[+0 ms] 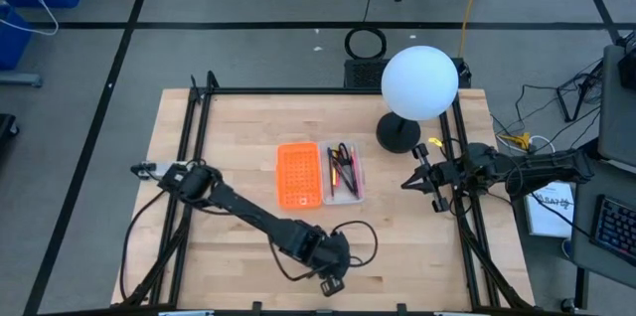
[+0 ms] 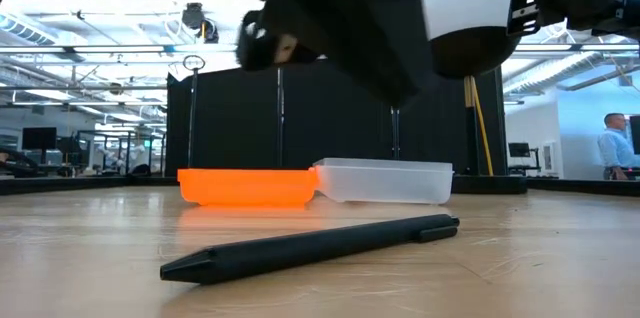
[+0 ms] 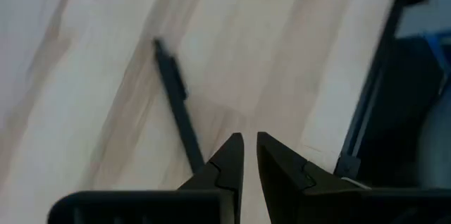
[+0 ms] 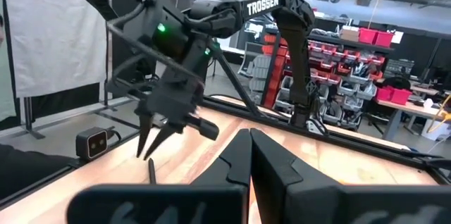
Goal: Pick & place school supplies into a supply box
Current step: Put the black pen into the orange supply box
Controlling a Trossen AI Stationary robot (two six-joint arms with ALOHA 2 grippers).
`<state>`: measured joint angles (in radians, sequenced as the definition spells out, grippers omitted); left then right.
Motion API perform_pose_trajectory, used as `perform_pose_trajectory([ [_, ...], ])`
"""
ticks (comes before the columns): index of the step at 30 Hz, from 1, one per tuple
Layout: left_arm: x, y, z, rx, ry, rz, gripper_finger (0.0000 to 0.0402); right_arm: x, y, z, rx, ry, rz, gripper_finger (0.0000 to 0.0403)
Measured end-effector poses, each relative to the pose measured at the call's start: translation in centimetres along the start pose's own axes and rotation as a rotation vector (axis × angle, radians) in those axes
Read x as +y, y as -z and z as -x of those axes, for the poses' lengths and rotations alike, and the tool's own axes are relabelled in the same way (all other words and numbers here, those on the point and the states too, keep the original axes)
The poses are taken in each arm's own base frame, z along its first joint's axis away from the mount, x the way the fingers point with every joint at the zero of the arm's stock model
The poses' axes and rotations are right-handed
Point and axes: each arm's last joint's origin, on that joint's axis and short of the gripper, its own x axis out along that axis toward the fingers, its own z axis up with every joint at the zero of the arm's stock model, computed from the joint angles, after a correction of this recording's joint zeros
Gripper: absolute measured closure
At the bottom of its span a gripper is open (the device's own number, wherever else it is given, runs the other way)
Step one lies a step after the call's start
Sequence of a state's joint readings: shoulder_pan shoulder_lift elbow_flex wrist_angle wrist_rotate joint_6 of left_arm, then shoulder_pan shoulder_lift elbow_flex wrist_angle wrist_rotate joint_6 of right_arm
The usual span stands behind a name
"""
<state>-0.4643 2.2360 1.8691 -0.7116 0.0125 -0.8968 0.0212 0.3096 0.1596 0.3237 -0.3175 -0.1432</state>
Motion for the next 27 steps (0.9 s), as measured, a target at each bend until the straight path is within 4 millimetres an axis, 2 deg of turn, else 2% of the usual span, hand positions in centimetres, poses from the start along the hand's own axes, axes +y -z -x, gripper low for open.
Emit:
perform_pose_trajectory([
  [7, 0.0, -0.1, 0.0, -0.018, -0.005, -0.205, 0.0354, 0.0, 0.0, 0.0, 0.0, 0.001, 0.0, 0.0403],
  [14, 0.4, 0.3, -0.7, 0.082, 0.02, -0.133, 0.0342, 0.0, 0.0, 0.0, 0.0, 0.001, 0.0, 0.0403],
  [17, 0.6, 0.0, -0.6, 0.082, 0.02, -0.113, 0.0303, 0.0, 0.0, 0.0, 0.004, 0.001, -0.001, 0.0403],
  [24, 0.8, -0.4, -0.6, 0.046, -0.005, -0.001, 0.0168, 0.0, 0.1, -0.1, 0.018, -0.001, -0.028, 0.0403],
  [27, 0.9, -0.8, -0.6, -0.021, -0.036, 0.045, 0.0134, 0.0, 0.2, -0.1, 0.02, -0.002, -0.029, 0.0403],
])
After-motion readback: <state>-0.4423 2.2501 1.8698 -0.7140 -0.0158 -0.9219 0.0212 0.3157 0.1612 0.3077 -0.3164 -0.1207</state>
